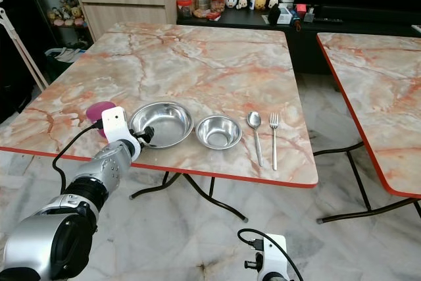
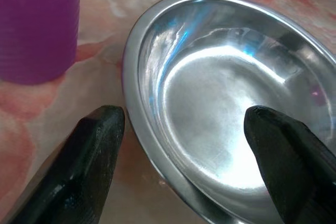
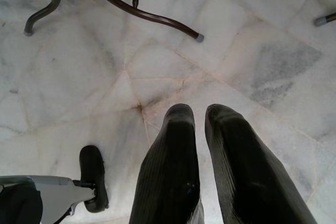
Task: Setting the table
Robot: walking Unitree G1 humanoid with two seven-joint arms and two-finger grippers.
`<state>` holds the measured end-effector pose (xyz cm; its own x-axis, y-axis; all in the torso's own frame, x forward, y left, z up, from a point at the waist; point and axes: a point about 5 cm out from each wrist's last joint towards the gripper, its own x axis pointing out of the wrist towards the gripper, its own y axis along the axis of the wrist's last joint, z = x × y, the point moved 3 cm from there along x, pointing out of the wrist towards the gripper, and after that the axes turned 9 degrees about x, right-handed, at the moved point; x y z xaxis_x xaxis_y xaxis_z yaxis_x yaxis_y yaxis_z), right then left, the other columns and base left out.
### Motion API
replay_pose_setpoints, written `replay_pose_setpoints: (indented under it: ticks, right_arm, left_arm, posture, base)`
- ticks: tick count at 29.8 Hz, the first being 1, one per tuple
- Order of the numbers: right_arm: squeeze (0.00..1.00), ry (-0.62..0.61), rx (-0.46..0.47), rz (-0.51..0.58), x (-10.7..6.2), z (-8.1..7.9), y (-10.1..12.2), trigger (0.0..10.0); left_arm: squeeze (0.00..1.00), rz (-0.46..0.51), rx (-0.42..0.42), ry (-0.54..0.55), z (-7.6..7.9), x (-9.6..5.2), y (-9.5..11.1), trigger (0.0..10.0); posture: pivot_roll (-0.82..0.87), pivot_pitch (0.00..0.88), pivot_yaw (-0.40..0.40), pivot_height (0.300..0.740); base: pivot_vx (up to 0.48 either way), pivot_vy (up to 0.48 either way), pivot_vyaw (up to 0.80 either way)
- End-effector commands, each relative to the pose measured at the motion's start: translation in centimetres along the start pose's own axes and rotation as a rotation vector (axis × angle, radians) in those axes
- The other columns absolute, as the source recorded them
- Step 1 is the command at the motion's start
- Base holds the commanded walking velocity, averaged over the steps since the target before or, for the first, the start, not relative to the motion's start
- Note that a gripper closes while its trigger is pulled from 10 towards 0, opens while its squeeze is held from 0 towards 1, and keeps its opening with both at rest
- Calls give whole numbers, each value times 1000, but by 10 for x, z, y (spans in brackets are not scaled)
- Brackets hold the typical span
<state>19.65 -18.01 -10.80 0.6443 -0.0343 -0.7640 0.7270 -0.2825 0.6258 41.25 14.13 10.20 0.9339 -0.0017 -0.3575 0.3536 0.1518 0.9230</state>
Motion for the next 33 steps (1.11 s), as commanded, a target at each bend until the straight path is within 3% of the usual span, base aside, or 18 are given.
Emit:
replay_pose_setpoints:
  ticks: [1,9,18,33]
  right_arm:
    - [0,-6,16,8,-1,2,0,10000]
    - [0,-14,19,2,-3,6,-5,10000]
    - [0,-26,14,-13,-7,14,-16,10000]
    - [0,-41,-9,-8,-11,30,-16,10000]
  left_arm:
    - [0,-2,4,-5,1,1,6,10000]
    - [0,-7,-4,-11,7,2,7,10000]
    - [0,-38,63,23,4,2,-2,10000]
    - [0,-44,5,44,4,2,-7,10000]
  posture:
    - [-5,0,9,740]
    - [-18,0,8,740]
    - [-37,0,4,740]
    - [-73,0,-35,740]
  base:
    - [0,0,0]
    - [0,0,0]
    - [0,0,0]
    - [0,0,0]
